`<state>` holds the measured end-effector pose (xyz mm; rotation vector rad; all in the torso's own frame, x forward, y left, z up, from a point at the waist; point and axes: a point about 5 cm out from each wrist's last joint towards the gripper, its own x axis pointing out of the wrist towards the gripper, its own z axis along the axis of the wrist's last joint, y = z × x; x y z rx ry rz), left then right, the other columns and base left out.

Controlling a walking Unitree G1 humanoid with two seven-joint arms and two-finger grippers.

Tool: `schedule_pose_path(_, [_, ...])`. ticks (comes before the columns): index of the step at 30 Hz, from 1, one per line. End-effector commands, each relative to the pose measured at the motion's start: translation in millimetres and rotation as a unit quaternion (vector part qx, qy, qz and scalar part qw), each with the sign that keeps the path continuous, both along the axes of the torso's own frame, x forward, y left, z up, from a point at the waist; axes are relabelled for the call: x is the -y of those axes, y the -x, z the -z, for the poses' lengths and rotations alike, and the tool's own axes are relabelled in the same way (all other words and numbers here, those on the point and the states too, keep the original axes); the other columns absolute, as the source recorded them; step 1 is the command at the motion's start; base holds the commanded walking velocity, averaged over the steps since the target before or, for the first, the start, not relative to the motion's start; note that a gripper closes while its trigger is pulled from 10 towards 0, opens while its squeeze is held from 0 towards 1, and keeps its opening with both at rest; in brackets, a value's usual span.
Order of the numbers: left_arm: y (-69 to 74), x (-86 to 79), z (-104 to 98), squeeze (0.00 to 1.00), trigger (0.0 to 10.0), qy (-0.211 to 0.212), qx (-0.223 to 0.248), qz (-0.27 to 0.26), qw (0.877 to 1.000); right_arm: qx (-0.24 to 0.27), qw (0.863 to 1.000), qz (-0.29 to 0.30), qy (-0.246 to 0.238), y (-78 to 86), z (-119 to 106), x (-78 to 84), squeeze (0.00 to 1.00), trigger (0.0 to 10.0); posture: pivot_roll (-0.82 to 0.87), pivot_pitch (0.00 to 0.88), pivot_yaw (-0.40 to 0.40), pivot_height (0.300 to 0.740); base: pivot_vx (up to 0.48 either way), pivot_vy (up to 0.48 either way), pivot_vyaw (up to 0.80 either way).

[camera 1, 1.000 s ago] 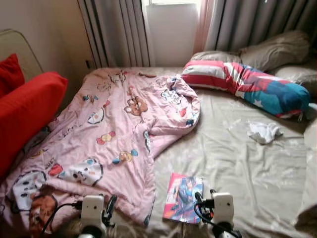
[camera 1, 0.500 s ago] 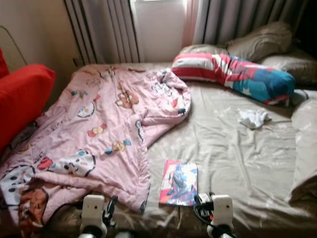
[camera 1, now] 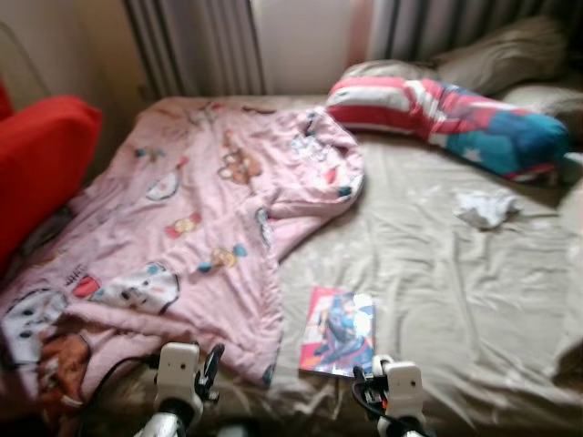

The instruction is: Clean up the room

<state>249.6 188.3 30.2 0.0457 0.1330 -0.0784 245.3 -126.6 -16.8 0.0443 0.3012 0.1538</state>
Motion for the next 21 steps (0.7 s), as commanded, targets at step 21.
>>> schedule_pose_path(21, [-8.1,1.2,-7.5,0.0,10.0,-0.01,0.004,0.016,1.0,-0.058,0.986,0.117,-0.106,-24.6,0.0,12.6,0.0,10.0,0.02,0.192,0.086,0.616,0.0,0.0,0.0])
